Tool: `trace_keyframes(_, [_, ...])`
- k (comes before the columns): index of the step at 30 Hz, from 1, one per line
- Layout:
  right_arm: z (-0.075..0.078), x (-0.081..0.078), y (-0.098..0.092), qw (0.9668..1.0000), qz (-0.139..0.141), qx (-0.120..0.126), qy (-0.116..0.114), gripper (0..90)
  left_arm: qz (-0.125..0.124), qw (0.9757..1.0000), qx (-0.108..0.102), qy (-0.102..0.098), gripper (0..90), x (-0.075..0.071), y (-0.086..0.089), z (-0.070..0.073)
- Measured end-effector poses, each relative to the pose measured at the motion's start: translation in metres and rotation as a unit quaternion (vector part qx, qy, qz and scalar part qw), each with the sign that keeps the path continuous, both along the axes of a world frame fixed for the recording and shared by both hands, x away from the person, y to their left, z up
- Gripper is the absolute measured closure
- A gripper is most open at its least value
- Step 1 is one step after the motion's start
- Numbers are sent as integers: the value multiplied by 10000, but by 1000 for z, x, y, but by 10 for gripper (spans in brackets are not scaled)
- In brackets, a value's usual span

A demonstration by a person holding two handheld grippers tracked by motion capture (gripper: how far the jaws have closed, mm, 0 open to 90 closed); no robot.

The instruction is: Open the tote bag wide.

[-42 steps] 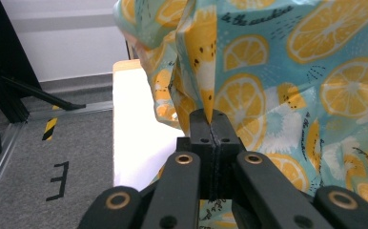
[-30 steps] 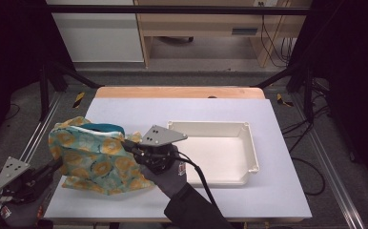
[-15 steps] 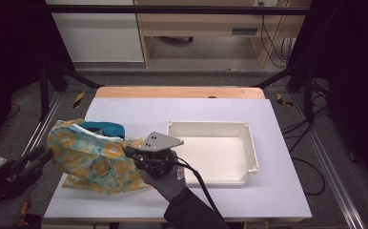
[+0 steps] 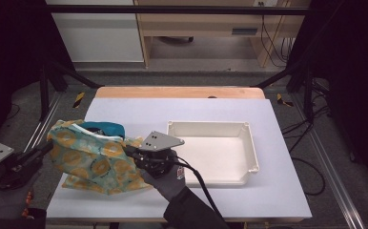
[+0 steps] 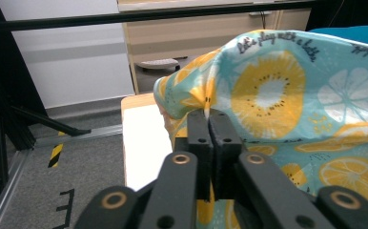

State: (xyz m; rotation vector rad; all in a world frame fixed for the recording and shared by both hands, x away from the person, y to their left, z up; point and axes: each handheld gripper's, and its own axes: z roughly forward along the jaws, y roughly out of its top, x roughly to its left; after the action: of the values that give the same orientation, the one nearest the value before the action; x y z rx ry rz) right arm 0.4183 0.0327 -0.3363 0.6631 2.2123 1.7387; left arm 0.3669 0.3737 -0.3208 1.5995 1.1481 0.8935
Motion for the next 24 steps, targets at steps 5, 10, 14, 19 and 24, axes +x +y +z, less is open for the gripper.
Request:
trace_keyframes(5, [4, -1, 4, 10000, 7, 34, -65, 900, 72, 9999, -23, -103, 898, -6, 1, 2])
trace_keyframes(10, [15, -5, 15, 9997, 94, 70, -212, 900, 156, 9995, -95, -267, 897, -20, 7, 4])
trace_keyframes(14, [17, -7, 23, 9996, 195, 20, -221, 899, 177, 9995, -93, -229, 897, -33, 12, 0])
trace_keyframes(19, [11, -8, 30, 9994, 263, -116, -177, 899, 277, 9995, -171, -46, 897, -43, 23, -13])
trace_keyframes(24, [5, -7, 30, 9995, 250, -157, -95, 898, 225, 9995, -155, 143, 897, -44, 23, -27])
